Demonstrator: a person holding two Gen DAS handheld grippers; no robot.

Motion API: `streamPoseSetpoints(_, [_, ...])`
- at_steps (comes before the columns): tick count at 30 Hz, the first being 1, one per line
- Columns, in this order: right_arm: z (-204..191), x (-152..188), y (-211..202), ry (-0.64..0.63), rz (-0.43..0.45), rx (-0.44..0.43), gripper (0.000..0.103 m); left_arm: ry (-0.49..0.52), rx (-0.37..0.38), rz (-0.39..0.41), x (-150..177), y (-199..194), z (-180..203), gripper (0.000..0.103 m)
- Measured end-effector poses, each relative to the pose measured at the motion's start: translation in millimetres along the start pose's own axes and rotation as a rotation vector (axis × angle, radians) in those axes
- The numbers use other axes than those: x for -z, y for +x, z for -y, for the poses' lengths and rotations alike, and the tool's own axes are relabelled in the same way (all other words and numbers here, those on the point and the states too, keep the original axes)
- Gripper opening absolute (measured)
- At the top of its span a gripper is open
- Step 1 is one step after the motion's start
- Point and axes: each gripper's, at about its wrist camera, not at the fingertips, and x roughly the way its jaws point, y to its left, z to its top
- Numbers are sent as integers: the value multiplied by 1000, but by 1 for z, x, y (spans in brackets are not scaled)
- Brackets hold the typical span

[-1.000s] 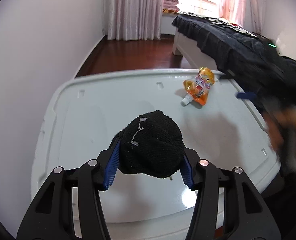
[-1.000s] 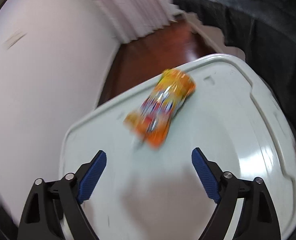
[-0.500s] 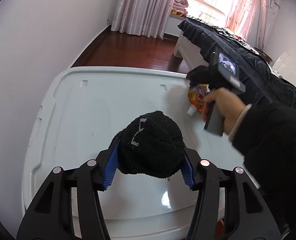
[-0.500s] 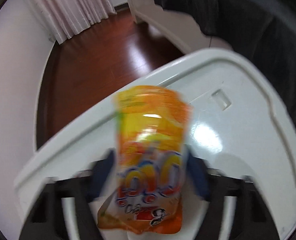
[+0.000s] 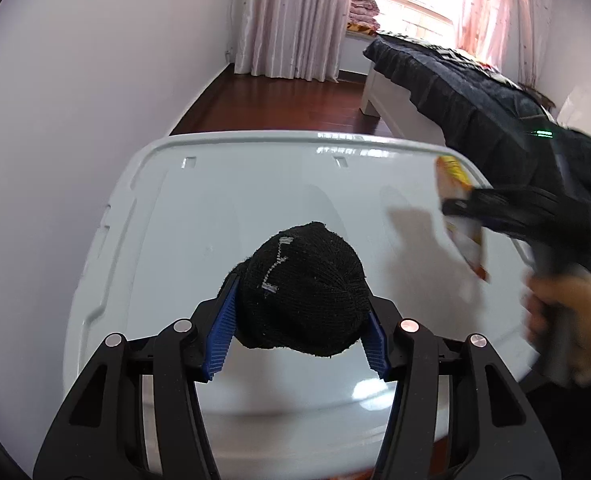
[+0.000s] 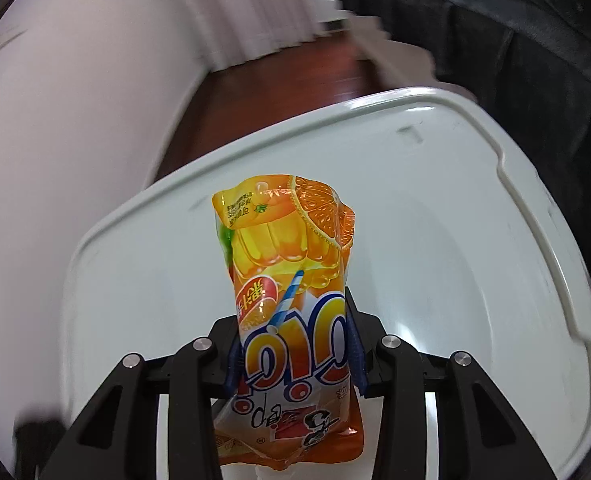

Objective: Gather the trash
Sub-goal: 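Grasp the orange juice pouch with the right tool while the left tool holds the black item, then carry the juice pouch and black item to the bucket and release both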

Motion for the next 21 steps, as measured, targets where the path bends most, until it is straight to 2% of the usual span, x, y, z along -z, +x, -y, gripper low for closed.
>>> streamPoseSetpoints(5, [0, 92, -74, -136, 6, -71, 41, 8, 50, -46, 51, -27, 19, 53])
streamPoseSetpoints(7, [2, 134, -98, -171, 12, -73, 41, 22, 65, -90, 80, -38, 29, 53])
streamPoseSetpoints(11, [2, 191, -118, -215, 21, -48, 42, 67, 76, -160, 123, -52, 46, 53])
streamPoseSetpoints(15, [7, 222, -112, -182, 1, -15, 42, 101, 74, -236, 153, -50, 56, 53])
streamPoseSetpoints(21, [5, 245, -95, -184, -66, 25, 42, 142, 56, -282, 165, -31, 64, 53])
